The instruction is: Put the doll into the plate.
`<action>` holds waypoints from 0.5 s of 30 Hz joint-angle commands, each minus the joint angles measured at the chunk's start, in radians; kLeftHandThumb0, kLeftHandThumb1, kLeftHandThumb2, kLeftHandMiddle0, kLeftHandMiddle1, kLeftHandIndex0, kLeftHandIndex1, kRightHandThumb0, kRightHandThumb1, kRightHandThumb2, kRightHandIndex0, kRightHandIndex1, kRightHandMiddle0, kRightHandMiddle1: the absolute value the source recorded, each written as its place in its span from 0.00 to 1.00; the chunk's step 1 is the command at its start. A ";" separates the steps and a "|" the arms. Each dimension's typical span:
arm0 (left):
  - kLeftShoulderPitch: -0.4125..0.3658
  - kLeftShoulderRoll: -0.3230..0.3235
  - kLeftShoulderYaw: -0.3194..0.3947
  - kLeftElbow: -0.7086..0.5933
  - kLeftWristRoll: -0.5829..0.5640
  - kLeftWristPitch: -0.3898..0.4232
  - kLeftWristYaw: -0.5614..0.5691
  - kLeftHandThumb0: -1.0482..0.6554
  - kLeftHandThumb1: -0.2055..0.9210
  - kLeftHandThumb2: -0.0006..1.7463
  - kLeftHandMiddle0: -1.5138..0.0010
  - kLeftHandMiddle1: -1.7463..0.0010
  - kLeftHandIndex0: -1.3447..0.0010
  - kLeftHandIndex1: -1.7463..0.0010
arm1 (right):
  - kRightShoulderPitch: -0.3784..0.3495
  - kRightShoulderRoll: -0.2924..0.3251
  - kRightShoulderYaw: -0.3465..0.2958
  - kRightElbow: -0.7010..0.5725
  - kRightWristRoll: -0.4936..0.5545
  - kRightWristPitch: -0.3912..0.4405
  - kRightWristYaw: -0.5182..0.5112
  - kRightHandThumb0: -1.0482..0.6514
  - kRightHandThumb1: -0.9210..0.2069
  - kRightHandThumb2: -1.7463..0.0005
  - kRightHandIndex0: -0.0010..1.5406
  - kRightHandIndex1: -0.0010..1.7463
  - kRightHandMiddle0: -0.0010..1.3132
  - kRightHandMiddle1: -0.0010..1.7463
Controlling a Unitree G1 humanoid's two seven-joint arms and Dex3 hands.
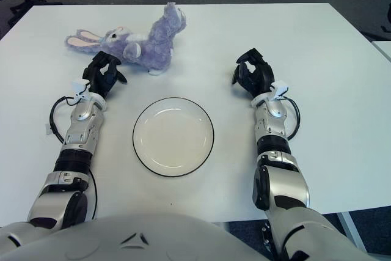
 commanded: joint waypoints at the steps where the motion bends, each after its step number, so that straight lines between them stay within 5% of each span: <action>1: 0.033 -0.011 0.017 0.051 -0.010 -0.031 0.001 0.44 1.00 0.24 0.45 0.00 0.57 0.00 | 0.051 0.032 0.009 0.015 -0.007 0.022 -0.016 0.39 0.19 0.54 0.57 1.00 0.26 1.00; 4: 0.025 -0.022 0.043 0.088 -0.016 -0.131 0.016 0.47 1.00 0.17 0.47 0.00 0.63 0.00 | 0.053 0.041 0.018 0.003 -0.017 0.029 -0.036 0.39 0.20 0.53 0.57 1.00 0.26 1.00; 13: 0.011 -0.023 0.054 0.133 -0.010 -0.187 0.013 0.49 1.00 0.15 0.48 0.00 0.65 0.00 | 0.058 0.043 0.025 -0.010 -0.019 0.037 -0.047 0.39 0.21 0.53 0.57 1.00 0.26 1.00; 15: 0.009 -0.013 0.053 0.180 0.055 -0.337 0.061 0.46 1.00 0.17 0.49 0.00 0.66 0.04 | 0.062 0.049 0.029 -0.018 -0.024 0.035 -0.055 0.39 0.21 0.53 0.57 1.00 0.26 1.00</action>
